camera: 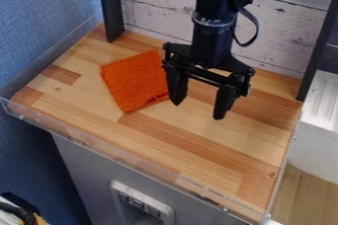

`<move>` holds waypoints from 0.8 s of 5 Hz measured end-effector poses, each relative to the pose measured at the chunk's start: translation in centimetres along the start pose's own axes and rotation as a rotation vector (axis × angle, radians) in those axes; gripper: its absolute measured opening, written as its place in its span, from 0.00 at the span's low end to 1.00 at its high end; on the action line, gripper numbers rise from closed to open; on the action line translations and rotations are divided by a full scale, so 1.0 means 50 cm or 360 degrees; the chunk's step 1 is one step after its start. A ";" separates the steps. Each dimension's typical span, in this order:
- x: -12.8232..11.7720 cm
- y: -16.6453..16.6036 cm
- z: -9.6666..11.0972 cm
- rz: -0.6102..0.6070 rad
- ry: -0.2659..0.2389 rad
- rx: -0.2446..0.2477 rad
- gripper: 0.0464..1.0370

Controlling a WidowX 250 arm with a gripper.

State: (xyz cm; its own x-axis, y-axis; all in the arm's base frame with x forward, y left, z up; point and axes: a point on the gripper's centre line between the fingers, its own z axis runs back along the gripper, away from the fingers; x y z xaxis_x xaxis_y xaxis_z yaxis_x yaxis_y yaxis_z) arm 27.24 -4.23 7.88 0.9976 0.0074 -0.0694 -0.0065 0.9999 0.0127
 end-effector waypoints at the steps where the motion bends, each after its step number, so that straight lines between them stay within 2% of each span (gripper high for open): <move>1: 0.005 0.015 -0.006 -0.0003 0.0013 -0.0001 0.96; 4: 0.063 0.133 -0.002 0.0050 -0.0092 -0.0038 0.96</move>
State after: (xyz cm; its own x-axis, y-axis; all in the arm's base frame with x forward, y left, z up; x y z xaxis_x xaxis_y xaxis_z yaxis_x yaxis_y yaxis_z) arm 30.32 2.46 7.63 0.9992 0.0386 -0.0118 -0.0387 0.9992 -0.0101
